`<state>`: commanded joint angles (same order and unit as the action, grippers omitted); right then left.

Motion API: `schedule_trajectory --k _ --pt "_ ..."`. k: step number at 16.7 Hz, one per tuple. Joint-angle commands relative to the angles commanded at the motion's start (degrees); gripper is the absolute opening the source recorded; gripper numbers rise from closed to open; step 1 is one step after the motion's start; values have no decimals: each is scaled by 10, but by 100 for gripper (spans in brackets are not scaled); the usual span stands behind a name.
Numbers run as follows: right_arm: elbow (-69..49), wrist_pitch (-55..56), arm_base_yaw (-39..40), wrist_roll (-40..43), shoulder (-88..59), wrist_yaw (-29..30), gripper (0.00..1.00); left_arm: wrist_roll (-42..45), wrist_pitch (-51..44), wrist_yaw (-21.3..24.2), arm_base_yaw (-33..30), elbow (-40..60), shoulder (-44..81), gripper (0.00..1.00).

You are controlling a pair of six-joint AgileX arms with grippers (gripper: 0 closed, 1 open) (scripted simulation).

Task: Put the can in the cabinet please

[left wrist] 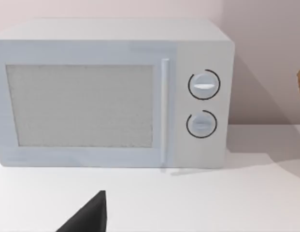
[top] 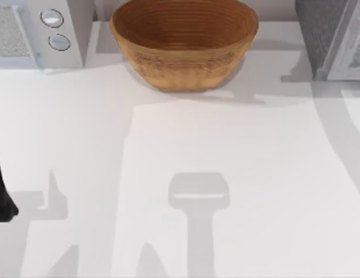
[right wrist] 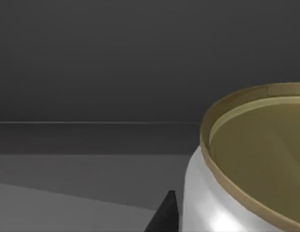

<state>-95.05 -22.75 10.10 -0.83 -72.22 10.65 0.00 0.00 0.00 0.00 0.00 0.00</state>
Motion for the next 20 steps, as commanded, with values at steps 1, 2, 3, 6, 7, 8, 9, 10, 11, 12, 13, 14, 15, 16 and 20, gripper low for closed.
schedule_trajectory --k 1,2,3,6,7,8,9,10,11,12,13,14,15,16,20 --pt "-22 -6 2 -1 -17 2 0 0 0 0 0 0 0 100" --pt "-37 -10 4 -1 -29 4 0 0 0 0 0 0 0 100" --pt "-47 -12 5 -2 -37 5 0 0 0 0 0 0 0 100" --pt "-50 -13 5 -2 -39 6 0 0 0 0 0 0 0 100" --pt "-50 -13 5 -2 -39 6 0 0 0 0 0 0 0 100" --pt "-48 -12 3 -3 -38 5 0 0 0 0 0 0 0 100" --pt "-49 -13 3 -3 -39 5 0 0 0 0 0 0 0 100" --pt "-56 -15 3 -3 -45 4 0 0 0 0 0 0 0 100" --pt "-69 -19 2 -2 -58 4 0 0 0 0 0 0 0 100" --pt "-88 -24 0 -2 -75 2 0 0 0 0 0 0 0 100" --pt "-112 -32 -1 -1 -96 1 0 0 0 0 0 0 0 100" --pt "-144 -41 -4 0 -122 -1 0 0 0 0 0 0 0 100" --pt "-180 -51 -7 0 -150 -3 0 0 0 0 0 0 0 100" --pt "-221 -62 -11 1 -179 -5 0 0 0 0 0 0 0 100" --pt "-402 -107 -25 1 -307 -16 0 0 0 0 0 0 0 100"
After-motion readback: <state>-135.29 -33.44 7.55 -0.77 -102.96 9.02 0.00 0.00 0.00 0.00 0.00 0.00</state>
